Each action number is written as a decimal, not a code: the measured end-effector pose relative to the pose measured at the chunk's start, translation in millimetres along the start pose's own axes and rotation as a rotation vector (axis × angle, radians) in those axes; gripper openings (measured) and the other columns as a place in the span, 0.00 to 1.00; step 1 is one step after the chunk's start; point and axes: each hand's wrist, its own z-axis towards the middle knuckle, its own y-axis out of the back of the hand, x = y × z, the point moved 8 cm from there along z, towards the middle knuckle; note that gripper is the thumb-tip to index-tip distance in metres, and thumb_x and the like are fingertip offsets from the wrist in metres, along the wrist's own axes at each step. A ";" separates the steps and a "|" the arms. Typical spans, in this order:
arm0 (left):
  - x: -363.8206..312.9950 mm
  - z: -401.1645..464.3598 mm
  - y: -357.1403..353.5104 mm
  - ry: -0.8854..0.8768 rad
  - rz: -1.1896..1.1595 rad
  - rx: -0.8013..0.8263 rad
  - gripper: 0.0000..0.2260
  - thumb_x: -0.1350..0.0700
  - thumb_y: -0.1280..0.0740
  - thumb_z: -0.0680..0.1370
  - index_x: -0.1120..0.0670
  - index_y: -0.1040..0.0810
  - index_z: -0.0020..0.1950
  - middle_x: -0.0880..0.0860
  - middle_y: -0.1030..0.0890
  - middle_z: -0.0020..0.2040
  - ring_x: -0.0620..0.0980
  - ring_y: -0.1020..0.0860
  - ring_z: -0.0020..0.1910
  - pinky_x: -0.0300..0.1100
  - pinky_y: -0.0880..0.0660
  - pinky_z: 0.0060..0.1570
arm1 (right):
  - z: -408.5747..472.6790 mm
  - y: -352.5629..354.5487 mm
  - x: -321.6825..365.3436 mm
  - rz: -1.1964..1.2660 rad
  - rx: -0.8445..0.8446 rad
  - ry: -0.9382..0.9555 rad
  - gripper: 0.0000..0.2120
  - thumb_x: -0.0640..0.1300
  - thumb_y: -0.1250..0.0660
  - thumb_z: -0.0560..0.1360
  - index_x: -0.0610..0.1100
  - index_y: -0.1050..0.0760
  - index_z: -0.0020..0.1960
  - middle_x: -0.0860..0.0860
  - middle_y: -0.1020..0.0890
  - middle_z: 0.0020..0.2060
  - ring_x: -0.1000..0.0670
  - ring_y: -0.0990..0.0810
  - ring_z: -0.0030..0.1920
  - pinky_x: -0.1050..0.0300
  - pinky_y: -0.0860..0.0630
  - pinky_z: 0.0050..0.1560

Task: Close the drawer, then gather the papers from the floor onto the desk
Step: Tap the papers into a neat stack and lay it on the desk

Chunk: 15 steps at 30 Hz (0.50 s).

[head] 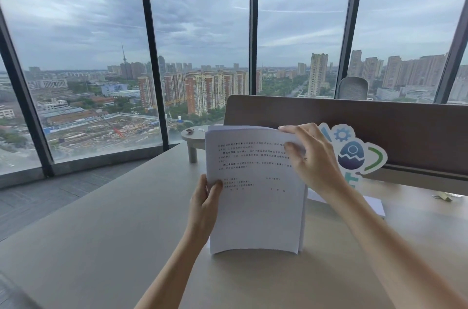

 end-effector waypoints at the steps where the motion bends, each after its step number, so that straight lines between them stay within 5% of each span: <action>1: 0.7 -0.3 0.1 0.001 0.006 0.000 0.10 0.55 0.38 0.74 0.57 0.24 0.51 0.48 0.16 0.43 0.49 0.20 0.45 0.53 0.23 0.50 | -0.6 0.2 0.3 0.004 -0.014 0.006 0.17 0.40 0.34 0.78 0.51 0.21 0.64 0.50 0.23 0.53 0.57 0.27 0.43 0.81 0.36 0.47; 8: 13.6 -3.7 1.6 0.068 0.005 0.011 0.10 0.54 0.38 0.74 0.49 0.20 0.52 0.48 0.15 0.48 0.52 0.18 0.51 0.59 0.24 0.57 | -2.6 -5.4 -5.5 0.104 0.000 -0.028 0.22 0.39 0.33 0.78 0.55 0.25 0.70 0.50 0.23 0.57 0.65 0.26 0.51 0.76 0.34 0.54; 11: 21.8 -5.4 1.5 0.094 -0.005 0.029 0.10 0.55 0.37 0.75 0.47 0.20 0.53 0.51 0.15 0.53 0.56 0.19 0.57 0.57 0.24 0.58 | -13.7 -14.8 -28.2 0.357 -0.001 -0.239 0.29 0.43 0.32 0.77 0.60 0.37 0.73 0.55 0.28 0.70 0.53 0.28 0.68 0.54 0.33 0.68; 13: 25.9 -6.9 -0.7 0.110 -0.013 0.049 0.11 0.57 0.38 0.74 0.50 0.21 0.53 0.51 0.16 0.52 0.53 0.20 0.54 0.53 0.26 0.56 | -37.9 -30.8 -52.2 0.614 -0.032 -0.449 0.24 0.45 0.31 0.77 0.55 0.35 0.69 0.53 0.22 0.65 0.48 0.23 0.65 0.43 0.26 0.66; 15: 29.1 -7.4 -4.2 0.116 0.006 0.079 0.14 0.59 0.40 0.70 0.56 0.25 0.55 0.53 0.20 0.49 0.51 0.24 0.50 0.49 0.29 0.52 | -70.0 -54.7 -68.3 0.758 0.017 -0.597 0.15 0.43 0.32 0.78 0.49 0.28 0.64 0.53 0.16 0.56 0.45 0.17 0.58 0.43 0.19 0.56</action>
